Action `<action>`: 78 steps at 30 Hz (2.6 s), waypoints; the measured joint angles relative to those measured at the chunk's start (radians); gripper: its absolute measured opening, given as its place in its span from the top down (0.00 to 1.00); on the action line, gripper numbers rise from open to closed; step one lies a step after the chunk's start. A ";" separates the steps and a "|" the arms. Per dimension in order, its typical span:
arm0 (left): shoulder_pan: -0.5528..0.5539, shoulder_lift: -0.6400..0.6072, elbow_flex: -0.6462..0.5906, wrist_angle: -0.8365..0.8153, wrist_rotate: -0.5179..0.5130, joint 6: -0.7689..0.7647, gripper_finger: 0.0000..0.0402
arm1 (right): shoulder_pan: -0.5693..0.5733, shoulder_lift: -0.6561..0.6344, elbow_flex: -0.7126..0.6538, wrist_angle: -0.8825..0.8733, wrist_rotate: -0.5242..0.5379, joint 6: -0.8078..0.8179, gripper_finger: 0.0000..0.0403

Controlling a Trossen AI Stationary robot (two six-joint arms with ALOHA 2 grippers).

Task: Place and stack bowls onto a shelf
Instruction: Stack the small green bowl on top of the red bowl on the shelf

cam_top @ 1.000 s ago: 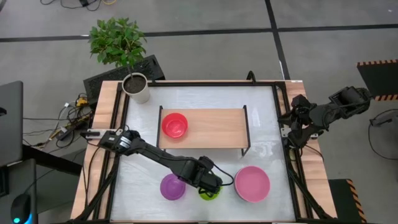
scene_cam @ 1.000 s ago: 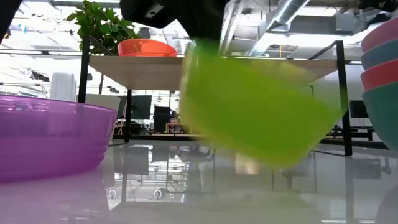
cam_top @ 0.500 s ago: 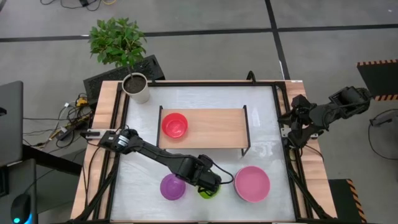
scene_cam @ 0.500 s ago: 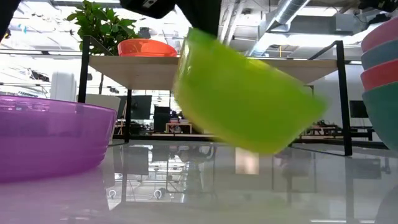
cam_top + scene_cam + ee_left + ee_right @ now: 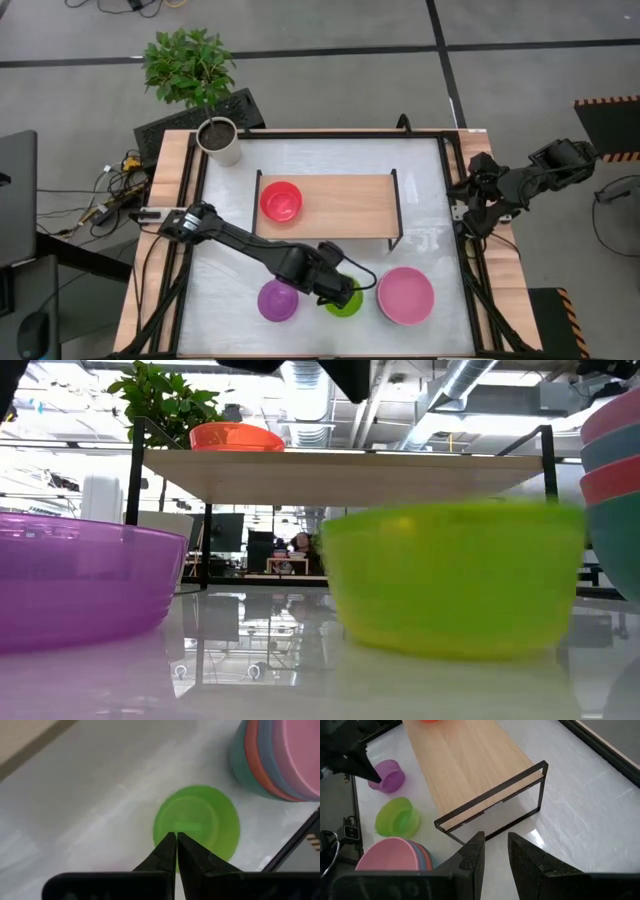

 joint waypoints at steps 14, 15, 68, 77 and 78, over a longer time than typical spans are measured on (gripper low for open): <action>0.023 0.048 -0.002 0.111 0.038 0.194 0.62 | 0.000 0.000 0.000 0.000 0.000 -0.010 0.72; 0.025 0.055 -0.002 0.120 0.053 0.184 0.60 | 0.000 0.000 0.000 0.000 0.000 -0.010 0.72; 0.015 0.185 -0.008 0.033 0.087 0.045 0.88 | 0.000 -0.006 0.000 -0.015 0.000 -0.010 0.72; 0.015 0.185 -0.008 0.059 0.118 0.074 0.97 | 0.000 -0.006 0.000 -0.015 0.000 -0.010 0.72; 0.015 0.186 -0.008 0.064 0.122 0.076 0.98 | 0.000 -0.006 0.000 -0.015 0.000 -0.010 0.72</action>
